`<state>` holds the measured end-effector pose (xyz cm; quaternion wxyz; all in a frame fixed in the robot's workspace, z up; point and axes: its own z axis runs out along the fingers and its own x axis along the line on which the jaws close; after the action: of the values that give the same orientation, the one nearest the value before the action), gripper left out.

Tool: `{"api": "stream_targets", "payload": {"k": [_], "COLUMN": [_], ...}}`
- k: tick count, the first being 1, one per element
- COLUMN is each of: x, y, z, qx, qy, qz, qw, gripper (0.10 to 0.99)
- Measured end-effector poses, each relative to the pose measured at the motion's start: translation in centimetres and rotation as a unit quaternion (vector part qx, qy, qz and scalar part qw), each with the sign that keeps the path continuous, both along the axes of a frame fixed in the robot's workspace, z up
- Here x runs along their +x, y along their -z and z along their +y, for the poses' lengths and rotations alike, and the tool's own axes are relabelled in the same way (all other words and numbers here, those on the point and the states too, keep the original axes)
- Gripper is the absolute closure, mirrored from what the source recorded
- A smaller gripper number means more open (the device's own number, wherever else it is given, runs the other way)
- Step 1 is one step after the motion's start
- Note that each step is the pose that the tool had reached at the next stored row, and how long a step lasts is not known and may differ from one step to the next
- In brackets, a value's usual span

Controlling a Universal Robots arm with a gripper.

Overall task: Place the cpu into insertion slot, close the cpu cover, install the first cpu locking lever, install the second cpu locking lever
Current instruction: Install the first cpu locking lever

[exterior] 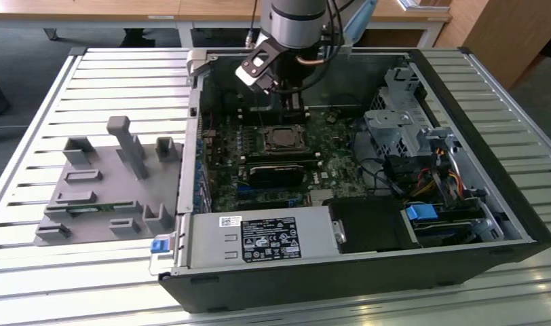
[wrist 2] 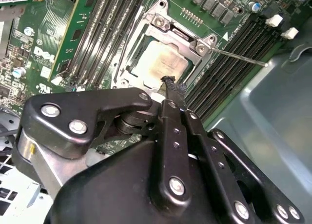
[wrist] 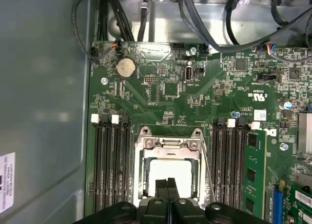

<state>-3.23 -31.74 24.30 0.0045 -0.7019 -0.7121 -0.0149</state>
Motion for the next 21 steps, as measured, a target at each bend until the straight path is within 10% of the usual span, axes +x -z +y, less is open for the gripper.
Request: {"api": "stream_targets", "payload": {"k": [9, 21], "x": [-0.01, 0.0], "y": [-2.88, -2.99], "z": [0.0, 0.0], "qx": [-0.0024, -0.0024], "qy": [0.0, -0.081], "qz": [-0.0001, -0.0004], "qw": [1.0, 0.9967], "gripper": [0.98, 0.98]}}
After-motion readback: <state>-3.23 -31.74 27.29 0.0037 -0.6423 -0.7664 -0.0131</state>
